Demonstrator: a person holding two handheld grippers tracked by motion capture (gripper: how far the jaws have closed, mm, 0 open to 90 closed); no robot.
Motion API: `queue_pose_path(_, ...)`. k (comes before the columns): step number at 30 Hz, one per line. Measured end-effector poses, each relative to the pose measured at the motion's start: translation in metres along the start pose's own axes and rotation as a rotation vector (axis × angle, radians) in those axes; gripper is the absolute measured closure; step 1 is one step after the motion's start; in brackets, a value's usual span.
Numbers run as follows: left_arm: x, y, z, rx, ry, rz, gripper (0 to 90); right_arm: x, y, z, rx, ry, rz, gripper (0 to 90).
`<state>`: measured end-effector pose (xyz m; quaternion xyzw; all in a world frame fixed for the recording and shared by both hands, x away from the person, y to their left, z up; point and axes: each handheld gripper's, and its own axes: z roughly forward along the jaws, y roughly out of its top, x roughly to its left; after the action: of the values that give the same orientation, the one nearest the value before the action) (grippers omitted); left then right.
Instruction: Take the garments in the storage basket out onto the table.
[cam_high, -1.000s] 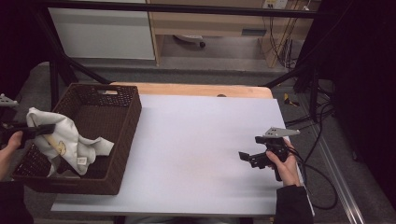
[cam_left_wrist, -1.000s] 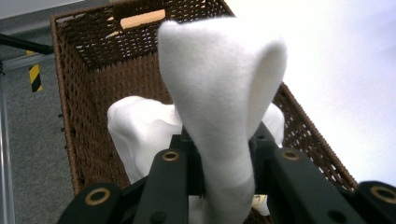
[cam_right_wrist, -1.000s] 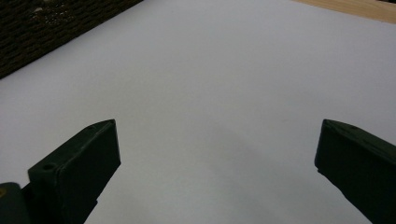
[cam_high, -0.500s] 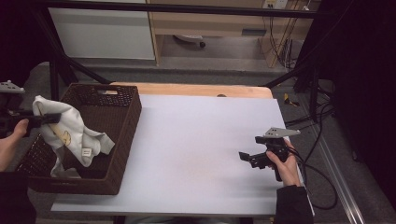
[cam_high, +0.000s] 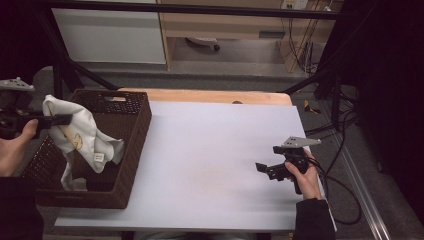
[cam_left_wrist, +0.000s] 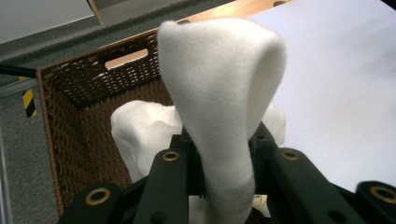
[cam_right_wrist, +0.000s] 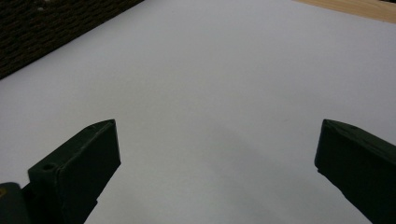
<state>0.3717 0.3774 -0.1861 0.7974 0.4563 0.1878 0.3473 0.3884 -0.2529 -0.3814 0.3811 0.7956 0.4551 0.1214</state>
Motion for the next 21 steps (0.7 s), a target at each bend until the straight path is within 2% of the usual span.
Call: queue_pose_path(21,-0.023,0.03,0.014,-0.011,-0.049,0.058,74.5,0.0,0.0,0.0,0.0,0.001,0.002,0.8)
